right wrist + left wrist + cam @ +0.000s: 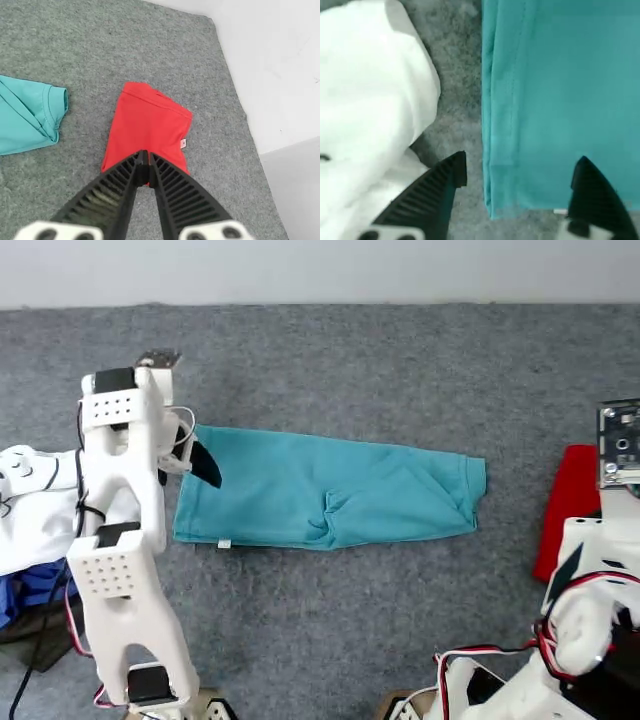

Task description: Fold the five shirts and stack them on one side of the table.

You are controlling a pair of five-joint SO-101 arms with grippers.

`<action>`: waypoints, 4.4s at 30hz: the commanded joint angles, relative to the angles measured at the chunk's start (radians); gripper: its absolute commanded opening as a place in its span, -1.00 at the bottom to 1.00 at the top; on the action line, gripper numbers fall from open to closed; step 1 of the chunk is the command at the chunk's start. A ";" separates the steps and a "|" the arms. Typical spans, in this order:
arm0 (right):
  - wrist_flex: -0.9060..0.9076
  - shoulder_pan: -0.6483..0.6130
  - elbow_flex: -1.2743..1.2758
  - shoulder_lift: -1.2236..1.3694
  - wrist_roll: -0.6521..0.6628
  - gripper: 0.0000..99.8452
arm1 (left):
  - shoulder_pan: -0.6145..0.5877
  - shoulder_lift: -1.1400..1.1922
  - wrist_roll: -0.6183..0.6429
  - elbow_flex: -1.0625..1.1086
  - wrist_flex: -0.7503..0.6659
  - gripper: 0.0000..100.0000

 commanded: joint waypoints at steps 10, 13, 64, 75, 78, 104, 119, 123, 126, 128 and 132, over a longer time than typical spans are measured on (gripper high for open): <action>0.041 0.010 0.000 0.001 0.012 -0.98 | -0.005 0.127 -0.020 -0.010 -0.104 -0.62; 0.041 0.010 0.000 0.001 0.012 -0.98 | -0.002 0.144 -0.021 -0.012 -0.095 -0.80; 0.039 0.005 0.120 -0.067 0.011 -0.98 | 0.876 -0.229 0.094 -0.147 -0.247 -0.79; 0.038 0.007 0.181 -0.140 0.014 -0.98 | 0.833 -0.256 0.189 -0.148 -0.193 -0.54; 0.038 0.007 0.181 -0.140 0.014 -0.98 | 0.767 -0.261 0.172 -0.145 -0.149 -0.66; 0.038 0.008 0.176 -0.148 0.012 -0.98 | 0.931 0.043 0.009 -0.286 0.058 -0.97; 0.038 0.005 0.176 -0.148 0.009 -0.98 | 0.927 -0.127 0.008 -0.177 0.054 -0.97; 0.038 0.005 0.176 -0.148 0.006 -0.98 | 0.893 -0.092 0.008 -0.176 0.037 -0.97; 0.038 0.005 0.176 -0.148 0.006 -0.98 | 0.895 -0.034 0.008 -0.179 0.025 -0.97; 0.038 0.005 0.176 -0.148 0.011 -0.98 | 0.925 0.000 0.008 -0.171 0.035 -0.97; 0.038 0.008 0.176 -0.148 0.011 -0.98 | 1.033 0.015 0.008 -0.117 0.058 -0.97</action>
